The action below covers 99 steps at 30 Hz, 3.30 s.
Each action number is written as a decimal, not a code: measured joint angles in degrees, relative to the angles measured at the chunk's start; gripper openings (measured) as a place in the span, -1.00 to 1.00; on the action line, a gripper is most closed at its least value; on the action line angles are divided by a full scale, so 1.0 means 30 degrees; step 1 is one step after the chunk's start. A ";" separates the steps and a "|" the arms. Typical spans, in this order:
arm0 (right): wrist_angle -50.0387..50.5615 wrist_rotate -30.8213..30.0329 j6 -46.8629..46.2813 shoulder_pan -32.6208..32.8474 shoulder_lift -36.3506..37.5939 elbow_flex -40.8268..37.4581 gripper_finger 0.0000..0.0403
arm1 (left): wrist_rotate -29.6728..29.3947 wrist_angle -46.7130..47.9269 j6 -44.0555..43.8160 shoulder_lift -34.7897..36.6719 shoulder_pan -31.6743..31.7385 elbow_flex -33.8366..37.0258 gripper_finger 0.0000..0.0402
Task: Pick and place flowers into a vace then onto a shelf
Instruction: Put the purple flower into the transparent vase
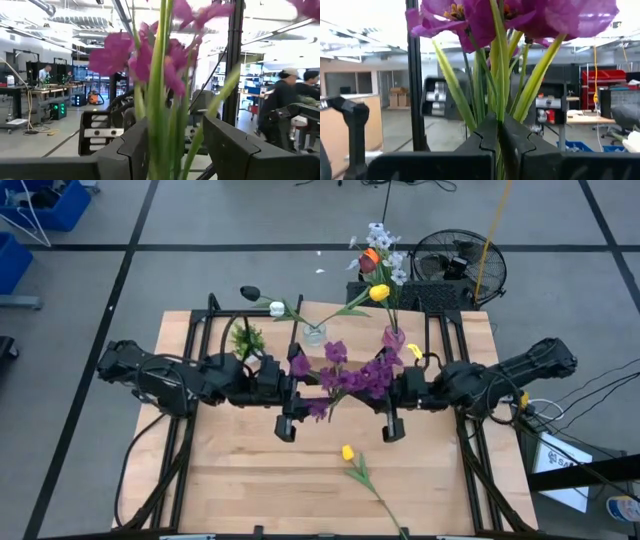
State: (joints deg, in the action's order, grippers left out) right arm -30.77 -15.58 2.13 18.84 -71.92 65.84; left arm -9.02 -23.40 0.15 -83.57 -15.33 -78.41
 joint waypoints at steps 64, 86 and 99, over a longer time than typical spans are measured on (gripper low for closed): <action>0.4117 -0.0230 -0.3993 0.0734 0.0001 -0.0007 -0.15 | -0.4597 0.0575 0.9322 0.1205 0.4929 0.0015 -0.98; 0.4124 -0.0259 -0.2507 0.1380 0.0001 -0.0022 -0.15 | -1.8019 -0.4887 1.4725 -0.3499 -0.0935 0.0007 -0.98; 0.4480 -0.0222 -0.4434 0.1631 0.0001 -0.0022 -0.15 | -1.4111 -1.3278 1.6540 -0.5220 0.2845 0.0007 -0.98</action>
State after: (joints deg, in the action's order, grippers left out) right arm -17.32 -16.25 -11.17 23.74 -71.92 65.78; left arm -51.35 -63.23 49.77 -99.23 -6.79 -78.39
